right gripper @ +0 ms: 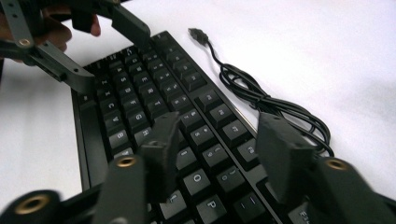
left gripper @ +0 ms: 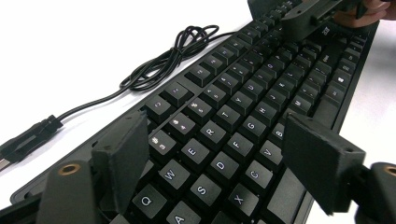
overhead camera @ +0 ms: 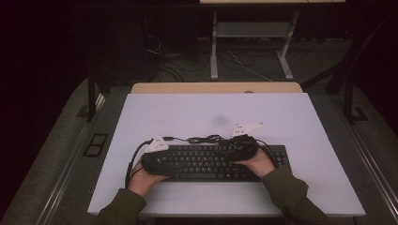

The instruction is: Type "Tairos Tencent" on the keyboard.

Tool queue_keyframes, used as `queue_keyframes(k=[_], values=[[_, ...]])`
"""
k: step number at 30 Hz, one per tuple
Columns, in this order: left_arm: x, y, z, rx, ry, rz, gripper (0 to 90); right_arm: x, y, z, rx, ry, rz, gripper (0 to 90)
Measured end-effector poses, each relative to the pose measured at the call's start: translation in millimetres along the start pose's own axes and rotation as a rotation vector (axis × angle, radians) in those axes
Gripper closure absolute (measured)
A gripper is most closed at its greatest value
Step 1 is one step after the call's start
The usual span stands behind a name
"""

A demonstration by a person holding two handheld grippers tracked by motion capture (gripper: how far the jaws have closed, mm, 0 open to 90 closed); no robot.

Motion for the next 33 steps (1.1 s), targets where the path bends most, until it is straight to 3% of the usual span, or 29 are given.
queue_keyframes(k=[8,15,33], values=[[0.5,-1.4,-1.6,0.008,-0.001,-0.006,20.2,-1.2,0.5,-3.7,0.047,0.015,-0.007,72.4],[0.9,-1.5,-1.8,0.008,0.0,-0.006,19.7,-1.0,0.3,-6.1,0.075,0.023,0.018,86.8],[0.7,-1.9,-2.2,0.01,0.0,-0.005,19.6,4.3,-6.2,-11.7,0.117,0.033,0.05,89.2]])
Point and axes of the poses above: each handheld gripper's, and its own axes: y roughly backward along the jaws, z roughly out of its top, x roughly to its left, the point moved 3 cm from there along -y, roughly forward along the jaws, and after that the axes turned 13 degrees about -x, right-handed, at the moved point
